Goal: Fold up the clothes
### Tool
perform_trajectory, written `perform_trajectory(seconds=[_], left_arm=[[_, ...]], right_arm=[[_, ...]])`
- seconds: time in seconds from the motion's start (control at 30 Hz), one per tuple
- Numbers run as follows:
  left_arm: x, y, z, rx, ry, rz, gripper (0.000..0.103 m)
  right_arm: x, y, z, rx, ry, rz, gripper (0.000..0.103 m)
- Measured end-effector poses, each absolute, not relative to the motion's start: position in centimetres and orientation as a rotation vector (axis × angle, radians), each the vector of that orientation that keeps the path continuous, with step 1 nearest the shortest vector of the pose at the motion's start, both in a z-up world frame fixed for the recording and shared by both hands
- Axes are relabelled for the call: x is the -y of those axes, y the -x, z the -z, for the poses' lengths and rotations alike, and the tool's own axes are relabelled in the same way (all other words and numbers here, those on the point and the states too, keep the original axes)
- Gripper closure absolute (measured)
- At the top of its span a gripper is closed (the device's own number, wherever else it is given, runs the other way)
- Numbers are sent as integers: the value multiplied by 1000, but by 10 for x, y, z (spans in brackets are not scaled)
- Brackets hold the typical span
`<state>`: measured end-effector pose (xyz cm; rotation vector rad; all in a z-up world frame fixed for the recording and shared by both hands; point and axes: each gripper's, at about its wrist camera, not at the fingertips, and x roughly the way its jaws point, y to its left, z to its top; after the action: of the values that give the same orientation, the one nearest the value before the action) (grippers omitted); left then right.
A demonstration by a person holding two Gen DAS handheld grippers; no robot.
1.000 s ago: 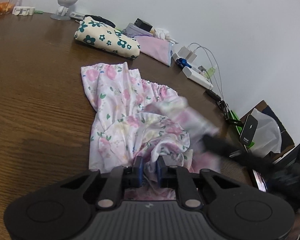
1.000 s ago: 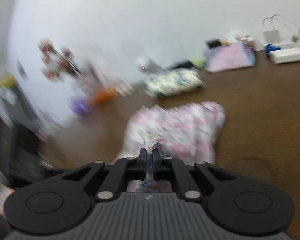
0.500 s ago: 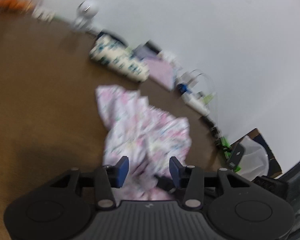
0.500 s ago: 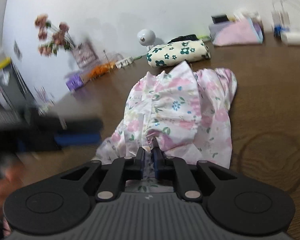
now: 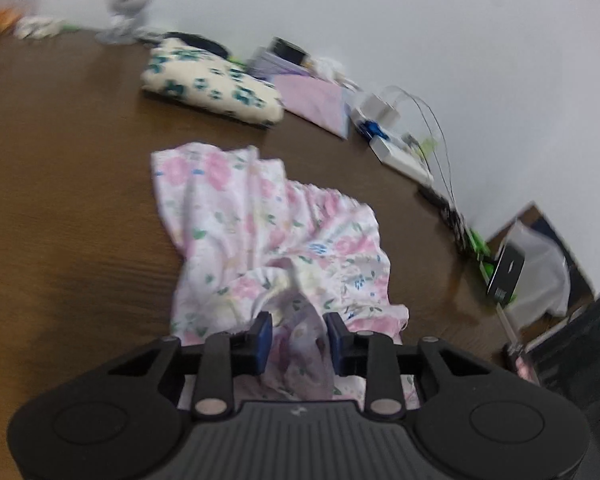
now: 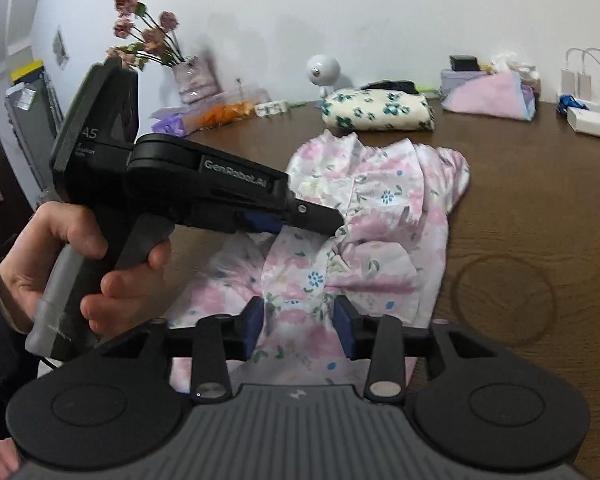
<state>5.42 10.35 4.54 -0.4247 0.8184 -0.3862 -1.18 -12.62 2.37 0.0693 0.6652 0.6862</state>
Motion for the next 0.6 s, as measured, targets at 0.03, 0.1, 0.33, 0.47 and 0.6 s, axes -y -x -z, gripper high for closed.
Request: perform_trajectory(seconds=[0.03,0.1,0.33,0.47,0.6], left_arm=[[-111,-45,-56,-783,429,393,66],[-125,-20,-78,-685,389,417,46],[-126,49,-87,-617,22,362,25],[-114,90,-72,-577,-154,365,26],[-109,135,-52,-429,-313,542,25]], right_arm=[[130,14,-30,-635,-77,-703,57],[138,14,-41,-593,-90,-708,57],[114,-48,-47,-637,-44,-686,58],[90,-64,-26,-726,56,-665,66],[79,-50,-13,-727,156,-655,65]])
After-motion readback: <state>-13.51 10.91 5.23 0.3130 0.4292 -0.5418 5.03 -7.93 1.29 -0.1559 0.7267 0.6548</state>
